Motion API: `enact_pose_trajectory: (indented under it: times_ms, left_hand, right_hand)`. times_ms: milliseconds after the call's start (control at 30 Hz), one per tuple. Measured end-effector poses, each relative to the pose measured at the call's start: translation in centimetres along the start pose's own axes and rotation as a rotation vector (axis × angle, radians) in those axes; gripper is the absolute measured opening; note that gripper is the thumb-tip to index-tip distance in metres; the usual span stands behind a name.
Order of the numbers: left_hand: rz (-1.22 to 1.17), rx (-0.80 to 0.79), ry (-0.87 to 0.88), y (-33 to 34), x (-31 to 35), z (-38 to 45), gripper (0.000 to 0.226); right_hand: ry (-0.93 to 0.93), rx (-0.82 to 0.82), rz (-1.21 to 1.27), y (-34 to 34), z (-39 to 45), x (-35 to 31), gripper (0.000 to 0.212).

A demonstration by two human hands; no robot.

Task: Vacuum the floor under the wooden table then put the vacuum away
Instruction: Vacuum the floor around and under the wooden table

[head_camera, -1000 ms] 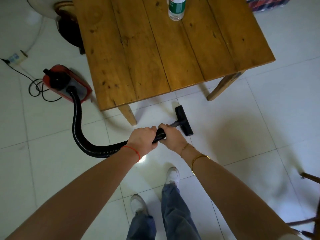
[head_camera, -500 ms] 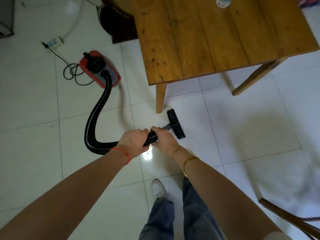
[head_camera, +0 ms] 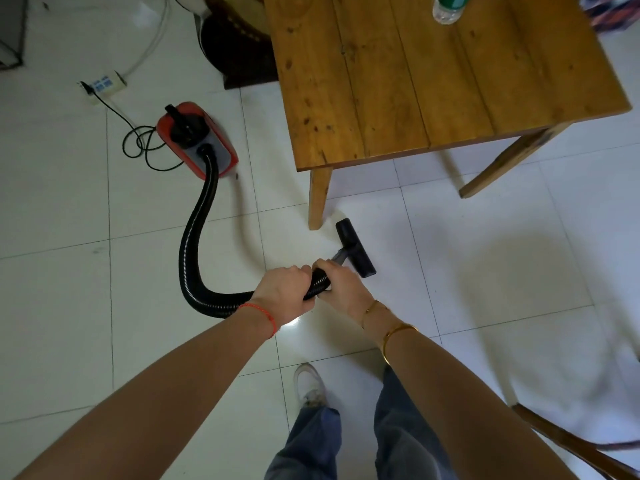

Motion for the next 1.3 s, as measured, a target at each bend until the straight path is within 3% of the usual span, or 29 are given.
enact_pose_trajectory:
  times_ms: [533,867,1300]
  left_hand:
    - [-0.195,0.09,-0.095,-2.8,17.6,12.6,0.029]
    - [-0.204,0.257,-0.087,-0.2,22.0,21.8,0.031]
    - [-0.109,0.566,-0.026,6.9,26.7,34.5,0.028]
  right_hand:
    - [-0.078,-0.058,-0.219,-16.1,-0.7,17.0,0.029]
    - [-0.15,0.03,-0.379,-19.2,2.7,26.0,0.029]
    - [-0.217,0.263,-0.779,-19.3,7.5,39.6,0.053]
Point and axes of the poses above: each hand's wrist, its own z-axis towards the middle knuckle, its own y-axis out of the palm, x = y × z, the point moved 2 cm from there along z, towards the middle knuckle, and after that the axes turned 15 degrees about -y, right-handed, at the moved point
